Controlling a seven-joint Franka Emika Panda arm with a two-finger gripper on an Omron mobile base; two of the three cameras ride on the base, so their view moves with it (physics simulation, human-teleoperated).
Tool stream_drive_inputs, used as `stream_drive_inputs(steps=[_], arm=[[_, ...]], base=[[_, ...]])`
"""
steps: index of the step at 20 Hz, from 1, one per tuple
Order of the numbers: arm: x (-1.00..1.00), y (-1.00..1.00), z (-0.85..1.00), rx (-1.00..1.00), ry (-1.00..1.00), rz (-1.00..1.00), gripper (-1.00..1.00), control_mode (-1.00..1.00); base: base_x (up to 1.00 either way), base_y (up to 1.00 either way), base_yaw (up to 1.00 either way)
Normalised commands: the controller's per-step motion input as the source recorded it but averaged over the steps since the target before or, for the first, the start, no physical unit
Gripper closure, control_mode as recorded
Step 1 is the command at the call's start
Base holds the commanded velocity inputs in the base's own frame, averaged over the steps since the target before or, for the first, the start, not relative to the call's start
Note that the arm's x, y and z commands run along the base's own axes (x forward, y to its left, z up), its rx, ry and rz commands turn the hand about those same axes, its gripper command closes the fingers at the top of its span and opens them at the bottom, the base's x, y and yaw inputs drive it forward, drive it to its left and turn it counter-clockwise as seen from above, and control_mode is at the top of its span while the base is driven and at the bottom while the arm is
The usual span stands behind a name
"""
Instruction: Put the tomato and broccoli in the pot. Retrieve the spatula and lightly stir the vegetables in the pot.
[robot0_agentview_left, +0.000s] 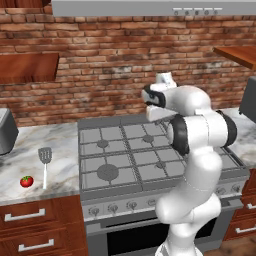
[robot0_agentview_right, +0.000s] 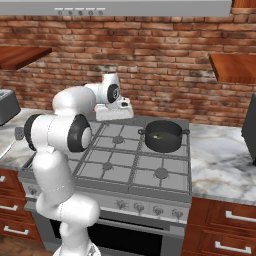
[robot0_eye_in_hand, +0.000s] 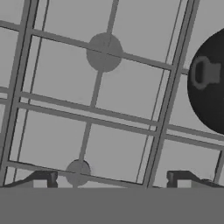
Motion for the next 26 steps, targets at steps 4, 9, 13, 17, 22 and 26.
stream_drive_inputs(steps=[4,9,13,17,22,26], arm=[[-0.09,1.00,0.00,-0.08,-0.08,0.36,-1.00,-1.00],[-0.11,1.00,0.00,-0.05,-0.18,0.30,-1.00,-1.00],[-0.22,0.98,0.00,0.00,-0.32,0.22,-1.00,-1.00],[-0.24,0.87,0.00,0.00,-0.37,0.12,-1.00,-1.00],[-0.36,0.86,0.00,0.00,-0.24,0.06,-1.00,-1.00],[-0.29,0.81,0.00,0.01,-0.15,0.01,-1.00,-1.00]], base=[[0.00,0.00,0.00],[0.00,0.00,0.00],[0.00,0.00,0.00],[0.00,0.00,0.00],[0.00,0.00,0.00],[0.00,0.00,0.00]])
